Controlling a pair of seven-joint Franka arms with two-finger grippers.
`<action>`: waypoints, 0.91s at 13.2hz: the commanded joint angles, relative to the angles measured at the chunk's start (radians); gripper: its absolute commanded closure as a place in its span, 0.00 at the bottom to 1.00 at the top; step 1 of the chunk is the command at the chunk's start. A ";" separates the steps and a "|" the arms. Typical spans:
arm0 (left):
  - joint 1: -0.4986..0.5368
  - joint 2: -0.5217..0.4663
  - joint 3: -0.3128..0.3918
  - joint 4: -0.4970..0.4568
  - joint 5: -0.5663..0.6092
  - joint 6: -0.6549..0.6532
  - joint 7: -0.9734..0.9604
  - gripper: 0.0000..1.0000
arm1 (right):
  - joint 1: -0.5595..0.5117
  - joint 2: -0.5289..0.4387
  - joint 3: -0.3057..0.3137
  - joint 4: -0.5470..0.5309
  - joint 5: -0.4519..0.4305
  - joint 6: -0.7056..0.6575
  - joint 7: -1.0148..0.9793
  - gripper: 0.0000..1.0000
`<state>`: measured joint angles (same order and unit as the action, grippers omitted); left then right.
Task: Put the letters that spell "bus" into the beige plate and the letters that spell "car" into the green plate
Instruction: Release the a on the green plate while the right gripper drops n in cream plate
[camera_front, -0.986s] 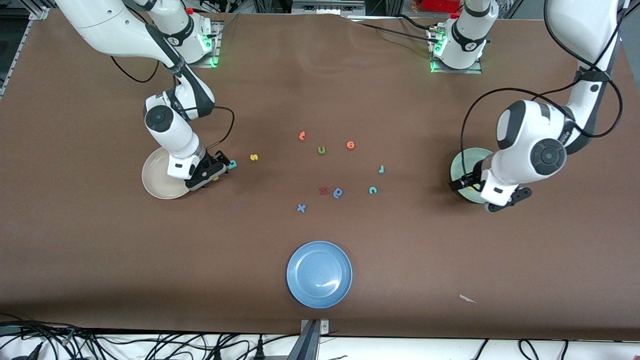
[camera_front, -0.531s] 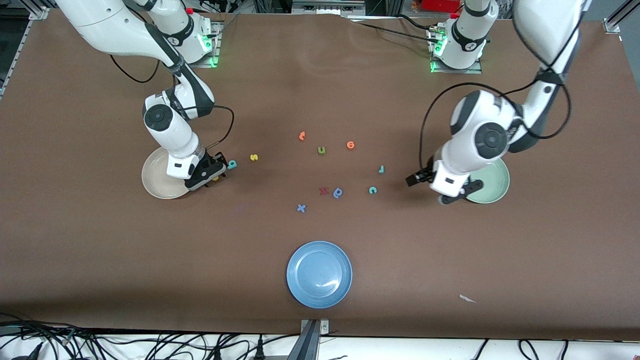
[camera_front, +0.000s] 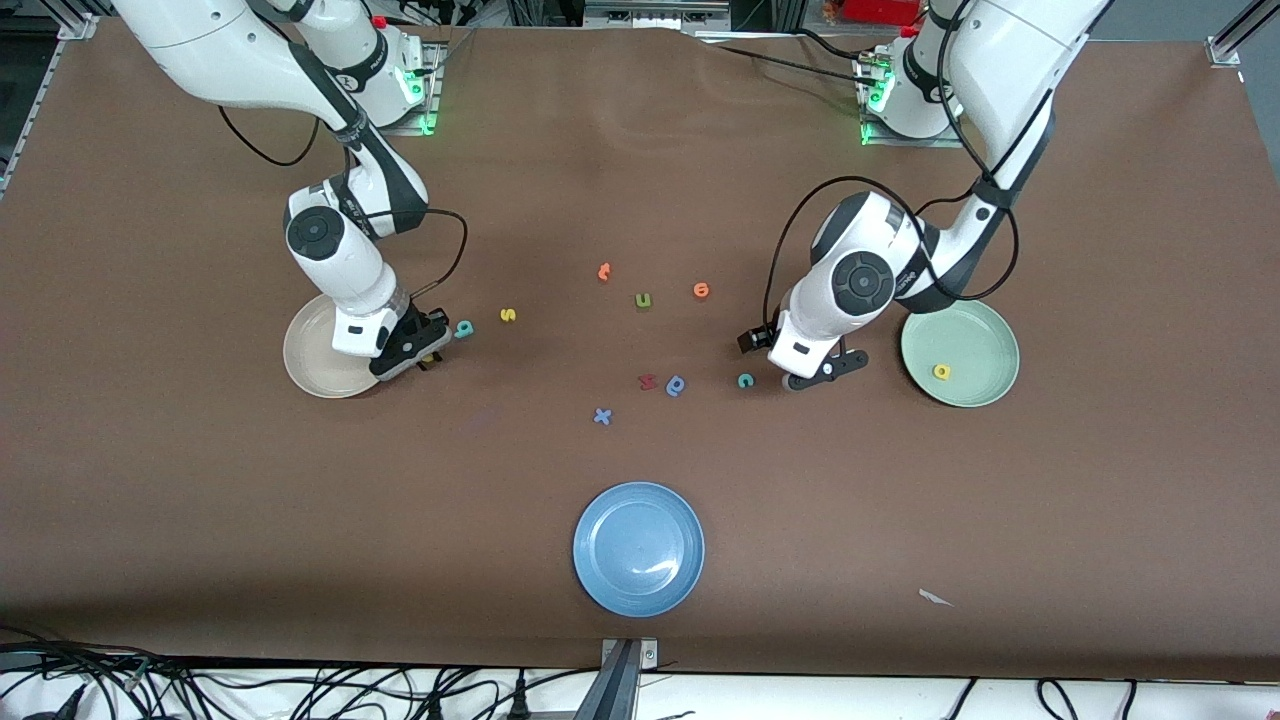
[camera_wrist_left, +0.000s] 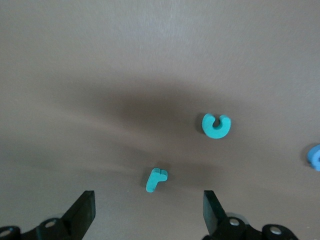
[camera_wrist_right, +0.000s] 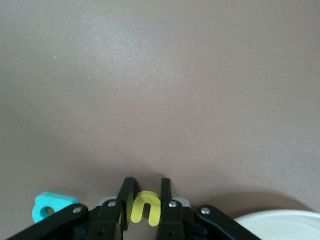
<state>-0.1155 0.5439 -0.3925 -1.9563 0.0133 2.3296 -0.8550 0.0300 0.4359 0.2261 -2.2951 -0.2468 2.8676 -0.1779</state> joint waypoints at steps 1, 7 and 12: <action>-0.009 0.028 0.009 -0.019 0.010 0.060 -0.012 0.21 | -0.005 -0.092 0.002 -0.023 -0.011 -0.098 -0.014 0.76; -0.023 0.057 0.004 -0.015 0.140 0.074 -0.174 0.32 | -0.005 -0.192 0.016 -0.023 0.000 -0.226 -0.014 0.77; -0.050 0.064 0.004 -0.009 0.140 0.074 -0.236 0.37 | -0.076 -0.171 0.009 -0.021 0.001 -0.223 -0.100 0.76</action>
<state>-0.1566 0.6005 -0.3919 -1.9706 0.1202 2.3955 -1.0553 0.0075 0.2698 0.2302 -2.2984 -0.2466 2.6429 -0.2243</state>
